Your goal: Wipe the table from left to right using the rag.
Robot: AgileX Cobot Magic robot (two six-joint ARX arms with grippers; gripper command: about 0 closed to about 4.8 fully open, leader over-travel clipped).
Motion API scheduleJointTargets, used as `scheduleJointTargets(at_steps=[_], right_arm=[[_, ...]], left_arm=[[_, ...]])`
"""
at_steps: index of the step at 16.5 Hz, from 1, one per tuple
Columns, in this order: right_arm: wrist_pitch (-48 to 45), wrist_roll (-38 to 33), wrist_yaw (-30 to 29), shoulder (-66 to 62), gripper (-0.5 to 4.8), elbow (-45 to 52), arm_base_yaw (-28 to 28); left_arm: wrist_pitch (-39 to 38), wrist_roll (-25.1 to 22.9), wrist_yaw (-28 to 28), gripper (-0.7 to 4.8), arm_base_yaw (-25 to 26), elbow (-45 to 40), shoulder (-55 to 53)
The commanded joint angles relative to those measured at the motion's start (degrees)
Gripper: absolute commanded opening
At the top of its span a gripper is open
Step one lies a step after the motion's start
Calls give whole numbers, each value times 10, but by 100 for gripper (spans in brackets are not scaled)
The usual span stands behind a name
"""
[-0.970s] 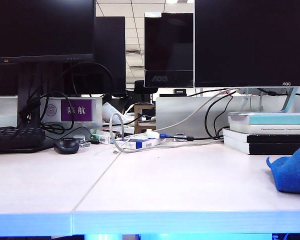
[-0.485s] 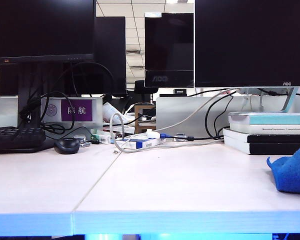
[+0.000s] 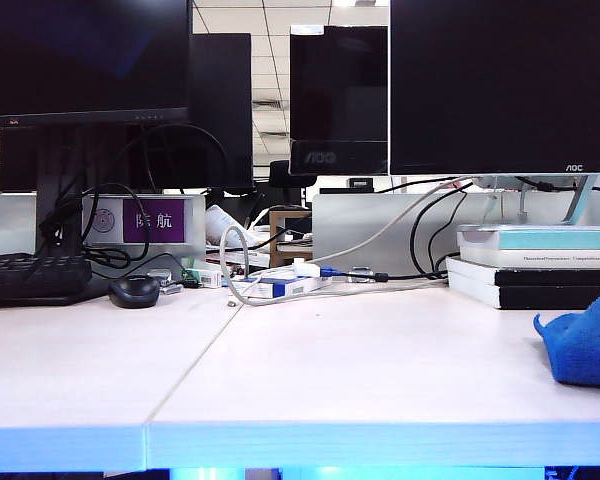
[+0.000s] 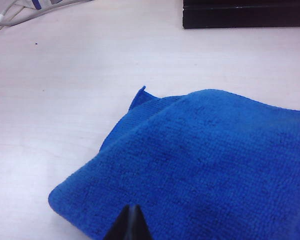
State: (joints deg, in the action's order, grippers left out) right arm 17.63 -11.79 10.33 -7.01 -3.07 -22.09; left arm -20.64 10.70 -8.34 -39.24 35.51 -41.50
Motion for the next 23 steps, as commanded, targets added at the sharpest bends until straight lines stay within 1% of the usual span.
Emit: scheduleJointTargets(at_steps=[1, 5, 7, 8, 9, 10, 11, 12, 15, 18, 19, 20, 21, 22, 23], right_arm=[[-2, -2, 1, 0, -1, 2, -1], [-2, -2, 1, 0, -1, 2, -1], [-2, -2, 1, 1, -1, 2, -1], [-2, -2, 1, 1, -1, 2, -1], [-1, -2, 1, 1, -1, 2, -1], [-2, -2, 1, 2, -1, 2, -1], [-2, -2, 1, 2, -1, 2, -1], [-2, -2, 1, 2, -1, 2, -1], [-1, -2, 1, 2, -1, 2, -1], [-1, -2, 1, 3, -1, 2, -1], [-1, -2, 1, 3, -1, 2, -1], [-1, -2, 1, 3, -1, 2, -1], [-1, -2, 1, 5, -1, 2, -1], [-2, -2, 1, 6, -1, 2, -1], [-1, -2, 1, 6, -1, 2, -1]], left_arm=[[50, 5, 5, -6, 76, -69, 61], [106, 3, 19, -6, 184, -163, 155], [110, 5, 20, -6, 223, -189, 193], [111, 7, 17, -6, 251, -208, 226], [112, 4, 17, -6, 290, -234, 282], [112, -1, 25, -6, 310, -250, 314], [112, -41, 34, -6, 332, -271, 355], [111, -52, 34, -6, 342, -279, 375], [107, -62, 30, -6, 365, -302, 412], [104, -89, 27, -6, 372, -338, 414], [105, -88, 31, -6, 372, -350, 414], [110, -102, 35, -6, 372, -349, 414], [109, -131, 37, -6, 375, -350, 414], [108, -142, 40, -6, 375, -350, 414], [108, -140, 47, -6, 375, -350, 414]])
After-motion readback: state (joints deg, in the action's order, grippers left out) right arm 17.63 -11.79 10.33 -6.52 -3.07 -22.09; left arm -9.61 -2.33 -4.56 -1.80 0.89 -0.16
